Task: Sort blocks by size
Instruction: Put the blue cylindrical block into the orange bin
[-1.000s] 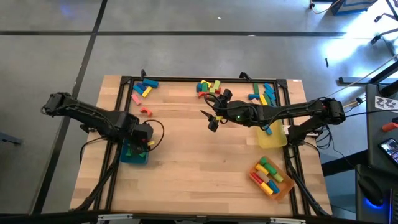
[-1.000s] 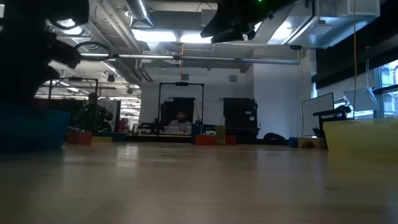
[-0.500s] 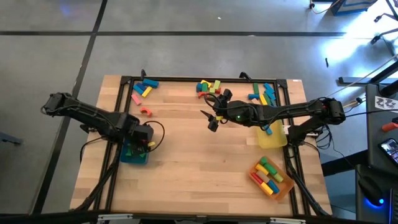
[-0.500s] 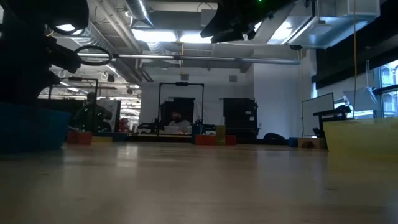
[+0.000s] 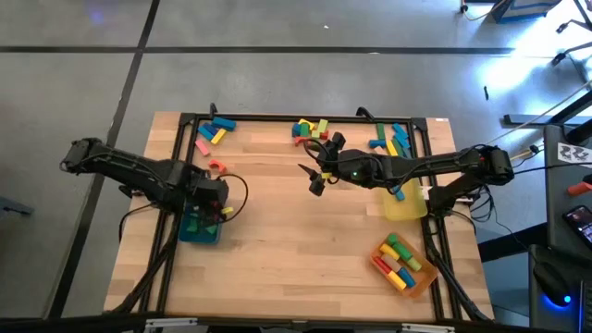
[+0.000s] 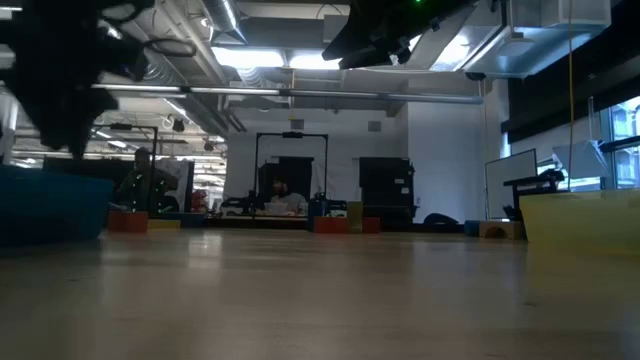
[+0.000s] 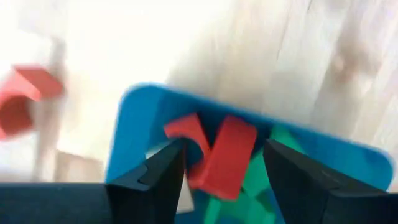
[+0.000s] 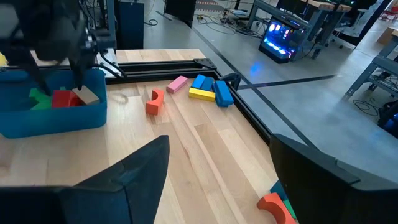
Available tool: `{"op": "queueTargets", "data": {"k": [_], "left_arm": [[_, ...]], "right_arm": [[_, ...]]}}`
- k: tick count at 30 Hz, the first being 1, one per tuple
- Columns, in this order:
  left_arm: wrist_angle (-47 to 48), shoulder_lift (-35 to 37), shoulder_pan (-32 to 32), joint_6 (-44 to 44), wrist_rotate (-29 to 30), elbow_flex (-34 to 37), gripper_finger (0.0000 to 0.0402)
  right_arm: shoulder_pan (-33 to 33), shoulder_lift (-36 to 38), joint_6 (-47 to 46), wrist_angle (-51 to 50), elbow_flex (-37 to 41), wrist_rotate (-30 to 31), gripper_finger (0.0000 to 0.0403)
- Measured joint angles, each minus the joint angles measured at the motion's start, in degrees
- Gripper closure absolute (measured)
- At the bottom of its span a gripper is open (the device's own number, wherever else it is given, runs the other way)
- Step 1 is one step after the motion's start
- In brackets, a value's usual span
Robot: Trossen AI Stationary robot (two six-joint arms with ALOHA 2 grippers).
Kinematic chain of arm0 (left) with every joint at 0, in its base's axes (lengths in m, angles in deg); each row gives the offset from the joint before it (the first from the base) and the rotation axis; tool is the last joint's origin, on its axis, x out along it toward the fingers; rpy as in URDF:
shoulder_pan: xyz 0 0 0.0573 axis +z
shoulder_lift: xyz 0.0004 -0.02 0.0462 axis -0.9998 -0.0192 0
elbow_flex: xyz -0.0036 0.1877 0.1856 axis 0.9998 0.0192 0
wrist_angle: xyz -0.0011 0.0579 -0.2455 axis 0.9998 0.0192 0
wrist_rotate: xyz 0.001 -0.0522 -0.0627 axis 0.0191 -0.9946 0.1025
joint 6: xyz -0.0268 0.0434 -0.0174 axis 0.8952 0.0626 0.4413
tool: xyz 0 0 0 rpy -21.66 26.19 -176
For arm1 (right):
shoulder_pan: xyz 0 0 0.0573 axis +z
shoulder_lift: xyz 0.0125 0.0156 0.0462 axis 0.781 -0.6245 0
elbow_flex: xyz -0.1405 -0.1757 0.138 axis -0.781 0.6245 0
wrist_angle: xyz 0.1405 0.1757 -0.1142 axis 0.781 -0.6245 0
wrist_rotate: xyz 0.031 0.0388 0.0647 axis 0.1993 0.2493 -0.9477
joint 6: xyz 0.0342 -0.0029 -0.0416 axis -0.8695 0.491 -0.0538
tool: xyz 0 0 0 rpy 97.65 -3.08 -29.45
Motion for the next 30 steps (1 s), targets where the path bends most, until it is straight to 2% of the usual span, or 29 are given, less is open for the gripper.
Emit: {"op": "queueTargets", "data": {"k": [7, 9, 20, 25, 30], "left_arm": [[-2.4, 0.5, 0.3, -2.8, 14.6, -4.0, 0.0205], [-4.2, 0.5, 1.4, -4.4, 16.8, -4.0, 0.0205], [-7.5, 0.2, 13.8, -15.7, 17.2, -3.7, 0.0205], [-15.0, 0.2, 17.8, -21.0, 17.2, -3.7, 0.0206], [-24.9, 0.2, 18.8, -25.7, 16.8, -3.7, 0.0206]], "right_arm": [[0.0, 0.0, 0.0, 0.0, 0.0, 0.0, 0.0123], [0.0, 0.0, 0.0, 0.0, 0.0, 0.0, 0.0123], [0.0, 0.0, 0.0, 0.0, 0.0, 0.0, 0.0123], [0.0, 0.0, 0.0, 0.0, 0.0, 0.0, 0.0123], [0.0, 0.0, 0.0, 0.0, 0.0, 0.0, 0.0123]]}}
